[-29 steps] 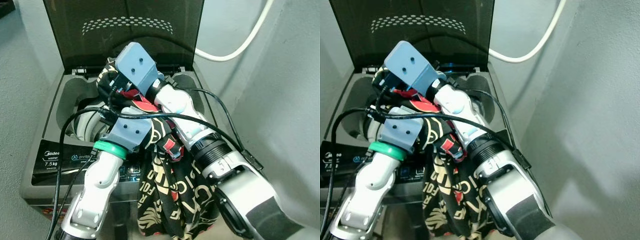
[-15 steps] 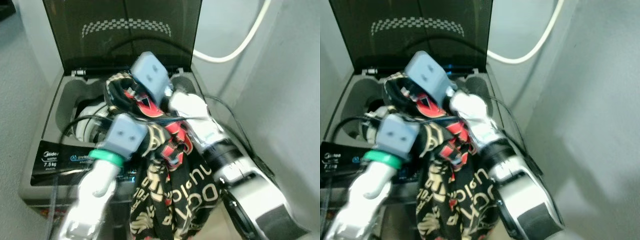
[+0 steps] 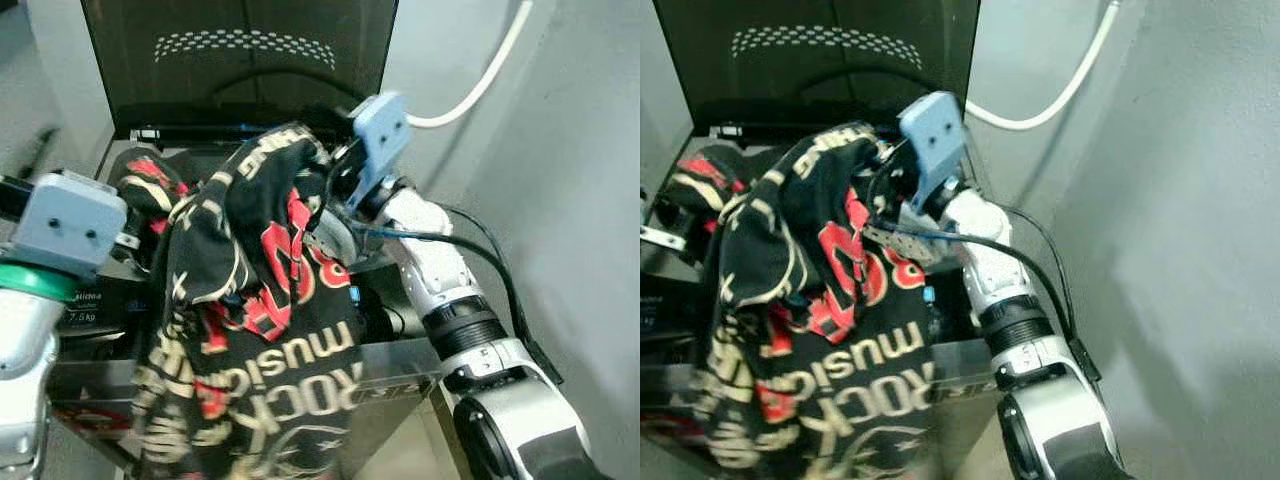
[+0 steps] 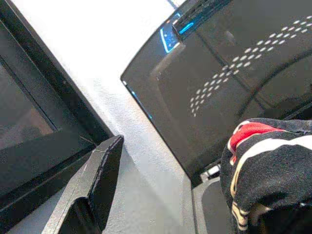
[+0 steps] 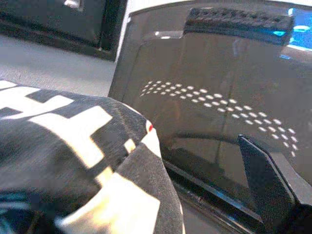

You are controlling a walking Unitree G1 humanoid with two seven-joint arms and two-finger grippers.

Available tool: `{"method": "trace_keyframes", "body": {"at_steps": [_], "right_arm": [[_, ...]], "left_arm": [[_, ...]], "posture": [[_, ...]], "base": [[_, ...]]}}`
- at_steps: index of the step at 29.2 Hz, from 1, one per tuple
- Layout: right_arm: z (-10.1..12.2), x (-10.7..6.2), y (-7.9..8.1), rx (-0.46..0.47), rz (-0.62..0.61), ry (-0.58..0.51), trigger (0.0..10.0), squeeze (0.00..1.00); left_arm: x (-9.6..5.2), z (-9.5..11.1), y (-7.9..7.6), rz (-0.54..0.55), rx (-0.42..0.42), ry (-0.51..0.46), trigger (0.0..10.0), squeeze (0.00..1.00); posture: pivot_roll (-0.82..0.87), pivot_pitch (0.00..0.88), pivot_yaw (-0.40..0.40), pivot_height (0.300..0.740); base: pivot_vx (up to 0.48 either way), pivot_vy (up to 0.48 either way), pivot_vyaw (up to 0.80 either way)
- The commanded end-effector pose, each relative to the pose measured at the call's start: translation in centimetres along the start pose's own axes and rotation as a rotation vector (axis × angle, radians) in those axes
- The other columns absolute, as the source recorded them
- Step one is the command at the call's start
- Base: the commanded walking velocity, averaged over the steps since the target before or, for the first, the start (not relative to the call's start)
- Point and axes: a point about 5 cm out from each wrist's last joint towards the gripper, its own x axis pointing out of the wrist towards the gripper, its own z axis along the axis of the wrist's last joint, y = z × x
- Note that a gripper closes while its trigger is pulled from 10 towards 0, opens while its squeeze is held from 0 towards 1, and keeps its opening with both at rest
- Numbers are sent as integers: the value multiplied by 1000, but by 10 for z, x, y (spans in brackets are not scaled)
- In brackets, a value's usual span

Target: Clothes washing

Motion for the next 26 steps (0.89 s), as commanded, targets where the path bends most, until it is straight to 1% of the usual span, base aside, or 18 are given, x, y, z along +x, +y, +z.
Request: {"method": "trace_keyframes", "body": {"at_steps": [1,2,3,4,7,8,9,10,12,13,15,16,17,20,22,24,25,26], "right_arm": [[11,2,-5,30,-52,-56,10000,0],[15,2,-7,47,-78,-79,10000,0],[15,2,-7,47,-78,-79,10000,0],[19,3,-9,65,-109,-102,10000,0],[21,3,-10,76,-129,-117,10000,0],[22,6,-14,76,-188,-122,10000,0],[21,12,-15,20,-228,-99,10000,0],[21,12,-15,20,-228,-99,10000,0],[22,26,-7,-39,-233,-83,10000,0],[22,26,-7,-39,-233,-83,10000,0],[24,32,-3,-60,-219,-82,10000,0],[26,39,1,-80,-220,-70,10000,0],[26,39,1,-80,-220,-70,10000,0],[23,47,9,-126,-175,-17,10000,0],[23,47,9,-126,-175,-17,10000,0],[13,44,11,-155,-157,39,10000,0],[13,44,11,-155,-157,39,10000,0],[8,40,10,-163,-151,56,10000,0]], "left_arm": [[2,15,-13,-59,-84,-46,10000,0],[5,25,-21,-109,-179,-61,10000,0],[5,25,-21,-109,-179,-61,10000,0],[10,35,-28,-140,-257,-89,10000,0],[14,41,-30,-159,-300,-109,10000,0],[24,54,-34,-153,-349,-162,10000,0],[33,64,-35,-111,-310,-219,10000,0],[33,64,-35,-111,-310,-219,10000,0],[47,72,-36,-9,-235,-280,10000,0],[47,72,-36,-9,-235,-280,10000,0],[51,71,-37,26,-167,-273,10000,0],[52,62,-39,61,-188,-181,10000,0],[52,62,-39,61,-188,-181,10000,0],[47,26,-40,115,-441,135,10000,0],[47,26,-40,115,-441,135,10000,0],[47,6,-27,225,-525,274,10000,0],[47,6,-27,225,-525,274,10000,0],[47,-19,-16,290,-482,414,10000,0]], "posture": [[233,25,-40,740],[233,25,-40,740],[233,25,-40,740],[225,25,-36,740],[225,25,-36,740],[214,24,-37,740],[210,25,-31,740],[210,25,-31,740],[202,29,-35,740],[202,29,-35,740],[200,31,-36,740],[204,34,-40,740],[204,34,-40,740],[218,39,-50,740],[218,39,-50,740],[223,41,-54,740],[223,41,-54,740],[223,37,-50,740]], "base": [[0,0,0],[0,0,0],[0,0,0],[0,0,0],[0,0,0],[0,0,0],[0,0,0],[0,0,0],[0,0,0],[0,0,0],[0,0,0],[0,0,0],[0,0,0],[0,0,0],[0,0,0],[0,0,0],[0,0,0],[0,0,0]]}}
